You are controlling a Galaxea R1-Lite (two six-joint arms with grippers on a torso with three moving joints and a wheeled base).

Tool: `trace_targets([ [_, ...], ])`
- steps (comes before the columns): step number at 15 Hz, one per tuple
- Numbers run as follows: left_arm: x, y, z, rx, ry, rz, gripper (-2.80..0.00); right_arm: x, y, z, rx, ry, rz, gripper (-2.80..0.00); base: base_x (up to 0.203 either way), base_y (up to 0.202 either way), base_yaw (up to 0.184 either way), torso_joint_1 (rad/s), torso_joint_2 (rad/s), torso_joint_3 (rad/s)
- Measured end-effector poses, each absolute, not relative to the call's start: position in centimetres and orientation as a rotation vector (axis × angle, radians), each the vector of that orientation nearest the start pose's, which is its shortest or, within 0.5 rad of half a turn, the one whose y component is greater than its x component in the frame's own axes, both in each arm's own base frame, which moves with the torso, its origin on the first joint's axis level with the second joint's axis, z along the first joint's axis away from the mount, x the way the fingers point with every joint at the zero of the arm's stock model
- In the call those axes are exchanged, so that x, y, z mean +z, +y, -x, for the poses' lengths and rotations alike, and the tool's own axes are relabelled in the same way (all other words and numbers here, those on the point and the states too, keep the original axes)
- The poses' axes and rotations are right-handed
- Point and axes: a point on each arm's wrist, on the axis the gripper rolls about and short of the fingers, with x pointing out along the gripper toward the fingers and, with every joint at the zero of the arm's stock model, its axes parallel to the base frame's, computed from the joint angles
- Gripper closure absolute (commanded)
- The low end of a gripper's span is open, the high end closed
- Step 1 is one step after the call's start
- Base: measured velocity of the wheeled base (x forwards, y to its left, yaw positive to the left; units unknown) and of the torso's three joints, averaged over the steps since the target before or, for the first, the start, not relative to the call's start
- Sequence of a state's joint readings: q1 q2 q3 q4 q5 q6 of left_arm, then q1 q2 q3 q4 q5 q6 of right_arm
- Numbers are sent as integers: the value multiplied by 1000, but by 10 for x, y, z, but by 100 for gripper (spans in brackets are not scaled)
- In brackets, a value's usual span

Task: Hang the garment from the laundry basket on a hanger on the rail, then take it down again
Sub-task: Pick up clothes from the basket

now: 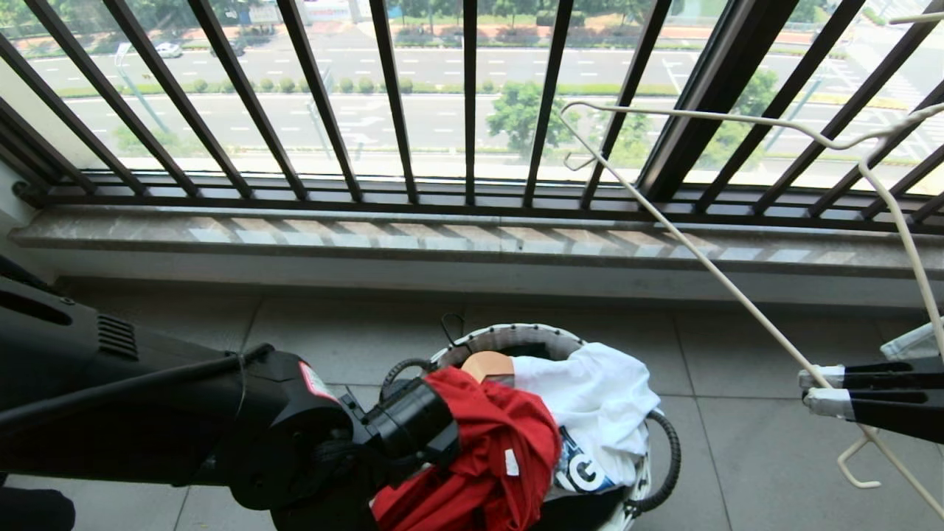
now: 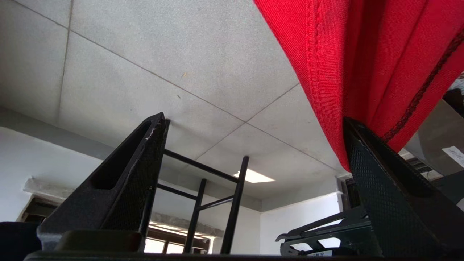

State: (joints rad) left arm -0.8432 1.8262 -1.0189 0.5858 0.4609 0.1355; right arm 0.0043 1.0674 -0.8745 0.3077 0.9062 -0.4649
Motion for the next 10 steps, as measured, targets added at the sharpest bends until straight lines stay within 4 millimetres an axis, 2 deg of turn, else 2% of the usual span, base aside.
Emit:
trace_targets([
  [5,121,-184,-180,-438,1111,-1038,-280,258,18,-124,974,249,199,0,0,0,0,0,0,0],
  [10,114,-212,-204,-435,956,-784,-280,258,18,-124,967,253,201,0,0,0,0,0,0,0],
])
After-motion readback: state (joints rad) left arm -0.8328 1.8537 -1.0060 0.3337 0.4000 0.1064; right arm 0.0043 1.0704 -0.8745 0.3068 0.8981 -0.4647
